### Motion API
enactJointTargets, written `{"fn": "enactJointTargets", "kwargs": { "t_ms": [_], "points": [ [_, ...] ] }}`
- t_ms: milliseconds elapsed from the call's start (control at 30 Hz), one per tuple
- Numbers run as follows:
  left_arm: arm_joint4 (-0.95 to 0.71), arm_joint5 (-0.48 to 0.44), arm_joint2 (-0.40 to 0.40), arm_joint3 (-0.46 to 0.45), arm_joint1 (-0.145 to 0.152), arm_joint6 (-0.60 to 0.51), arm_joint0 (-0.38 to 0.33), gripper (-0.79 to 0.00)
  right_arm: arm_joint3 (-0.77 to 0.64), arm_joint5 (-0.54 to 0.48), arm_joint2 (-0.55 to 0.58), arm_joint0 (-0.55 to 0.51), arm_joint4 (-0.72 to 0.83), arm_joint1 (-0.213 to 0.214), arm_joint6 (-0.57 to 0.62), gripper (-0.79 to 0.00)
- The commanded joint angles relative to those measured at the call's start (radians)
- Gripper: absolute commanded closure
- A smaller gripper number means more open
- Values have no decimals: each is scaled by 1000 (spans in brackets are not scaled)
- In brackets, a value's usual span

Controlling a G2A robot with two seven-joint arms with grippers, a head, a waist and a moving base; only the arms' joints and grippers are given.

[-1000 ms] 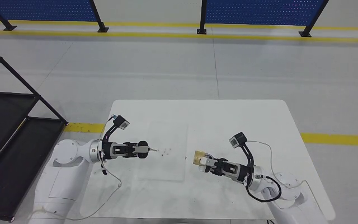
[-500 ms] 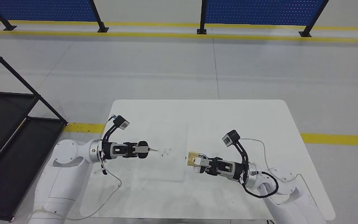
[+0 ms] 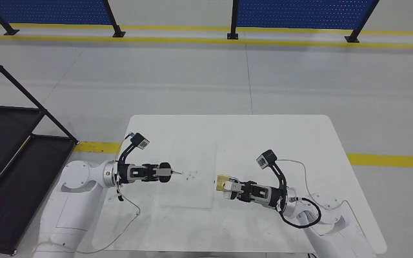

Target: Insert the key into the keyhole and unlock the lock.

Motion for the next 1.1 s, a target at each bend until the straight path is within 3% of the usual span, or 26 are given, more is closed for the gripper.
{"fn": "enactJointTargets", "kwargs": {
  "t_ms": [0,133,367,1067],
  "points": [
    [0,0,0,0,0,0,0,0,0,0,0,0,0,0,0,0],
    [-19,44,62,-20,-6,38,-5,0,0,0,0,0,0,0,0,0],
    [-71,22,160,-10,-18,83,-34,0,0,0,0,0,0,0,0,0],
    [-192,-6,267,50,-26,38,-66,0,0,0,0,0,0,0,0,0]
  ]
}}
